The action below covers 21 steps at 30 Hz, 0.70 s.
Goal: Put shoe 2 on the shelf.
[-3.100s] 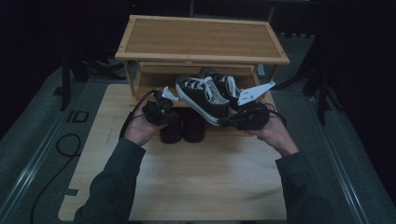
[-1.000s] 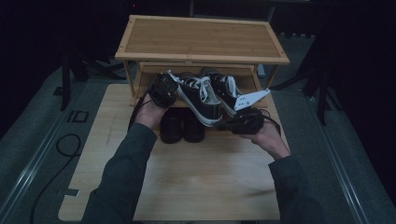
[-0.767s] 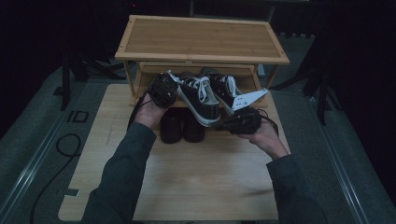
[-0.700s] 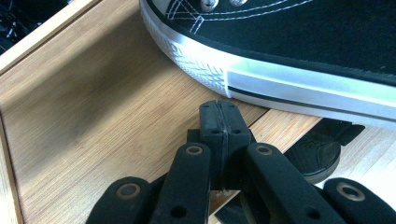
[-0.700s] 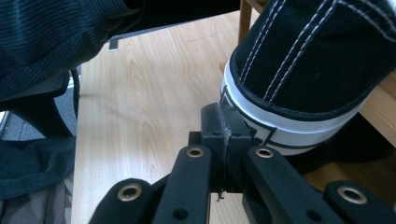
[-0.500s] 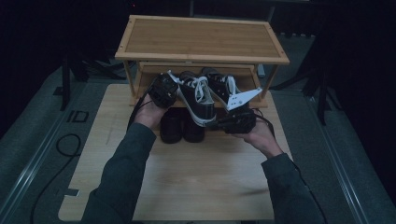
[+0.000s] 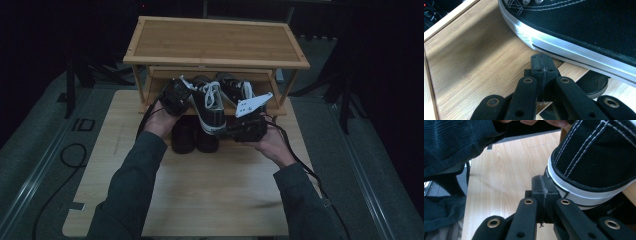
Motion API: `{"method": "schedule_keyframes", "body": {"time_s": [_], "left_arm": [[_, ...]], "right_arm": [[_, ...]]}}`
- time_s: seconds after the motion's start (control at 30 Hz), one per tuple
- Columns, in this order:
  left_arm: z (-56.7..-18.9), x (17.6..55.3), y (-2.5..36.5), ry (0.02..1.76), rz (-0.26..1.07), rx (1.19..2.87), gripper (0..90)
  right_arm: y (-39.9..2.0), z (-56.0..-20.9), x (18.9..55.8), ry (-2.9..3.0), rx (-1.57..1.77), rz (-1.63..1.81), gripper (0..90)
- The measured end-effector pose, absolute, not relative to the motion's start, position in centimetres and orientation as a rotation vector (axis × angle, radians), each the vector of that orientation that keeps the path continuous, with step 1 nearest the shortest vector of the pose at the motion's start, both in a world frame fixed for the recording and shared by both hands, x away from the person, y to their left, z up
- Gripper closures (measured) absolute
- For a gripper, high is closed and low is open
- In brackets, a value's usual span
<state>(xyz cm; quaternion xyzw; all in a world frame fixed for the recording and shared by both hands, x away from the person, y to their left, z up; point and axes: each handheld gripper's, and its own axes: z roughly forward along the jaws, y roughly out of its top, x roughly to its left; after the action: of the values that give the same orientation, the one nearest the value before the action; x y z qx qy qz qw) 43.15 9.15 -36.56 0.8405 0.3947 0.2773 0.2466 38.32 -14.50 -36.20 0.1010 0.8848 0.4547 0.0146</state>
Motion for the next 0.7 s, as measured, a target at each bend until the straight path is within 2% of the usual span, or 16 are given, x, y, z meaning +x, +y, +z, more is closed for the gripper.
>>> {"method": "schedule_keyframes", "body": {"time_s": [0.7], "left_arm": [[-36.51, 43.24, 9.15, 1.057, 0.756, 2.302, 90.0]], "right_arm": [[-13.68, -37.05, 39.26, 2.725, 0.374, 1.399, 90.0]]}}
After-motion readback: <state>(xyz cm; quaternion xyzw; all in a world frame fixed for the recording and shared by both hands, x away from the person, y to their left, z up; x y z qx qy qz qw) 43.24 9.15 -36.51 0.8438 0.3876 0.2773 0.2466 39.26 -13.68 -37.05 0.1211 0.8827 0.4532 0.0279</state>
